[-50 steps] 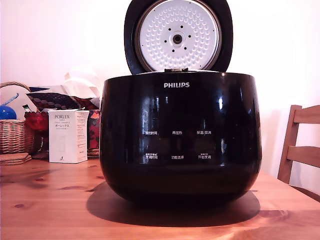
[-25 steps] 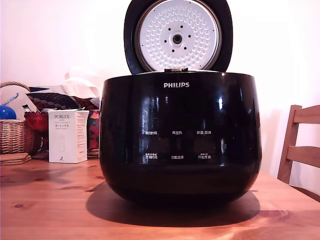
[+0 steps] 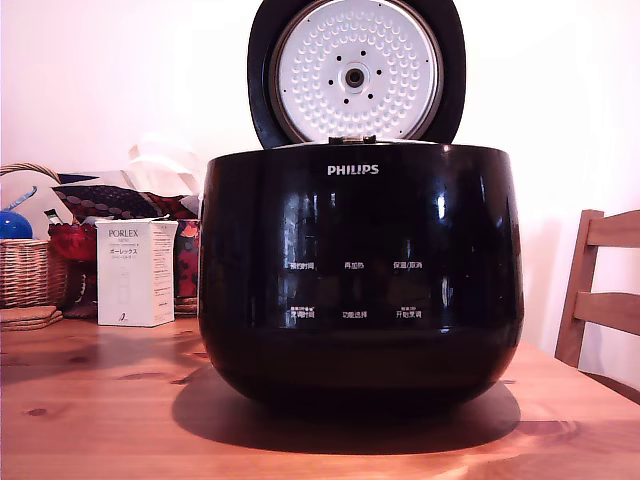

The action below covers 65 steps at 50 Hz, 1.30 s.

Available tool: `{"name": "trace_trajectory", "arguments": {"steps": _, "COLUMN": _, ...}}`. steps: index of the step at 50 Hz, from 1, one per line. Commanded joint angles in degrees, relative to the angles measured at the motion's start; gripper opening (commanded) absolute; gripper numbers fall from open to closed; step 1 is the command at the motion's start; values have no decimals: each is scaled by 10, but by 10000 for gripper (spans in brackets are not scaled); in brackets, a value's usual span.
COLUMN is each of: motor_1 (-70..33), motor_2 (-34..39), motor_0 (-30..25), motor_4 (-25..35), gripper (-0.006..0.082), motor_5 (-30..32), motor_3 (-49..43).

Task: Close the rice cooker by pressing the lid down with medium force

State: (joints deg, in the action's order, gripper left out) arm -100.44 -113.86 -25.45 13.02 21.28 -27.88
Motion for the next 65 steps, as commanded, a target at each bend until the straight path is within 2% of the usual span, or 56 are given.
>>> {"name": "trace_trajectory", "arguments": {"steps": 1, "motor_1": -19, "motor_2": -2, "motor_0": -4, "motor_4": 1, "gripper": -21, "motor_5": 2, "motor_3": 4}}
{"name": "trace_trajectory", "arguments": {"steps": 52, "motor_1": -31, "motor_2": -2, "motor_0": -31, "motor_4": 12, "gripper": -21, "motor_5": 12, "motor_3": -31}}
{"name": "trace_trajectory", "arguments": {"steps": 65, "motor_1": -31, "motor_2": -2, "motor_0": -32, "motor_4": 32, "gripper": -21, "motor_5": 12, "motor_3": -77}}
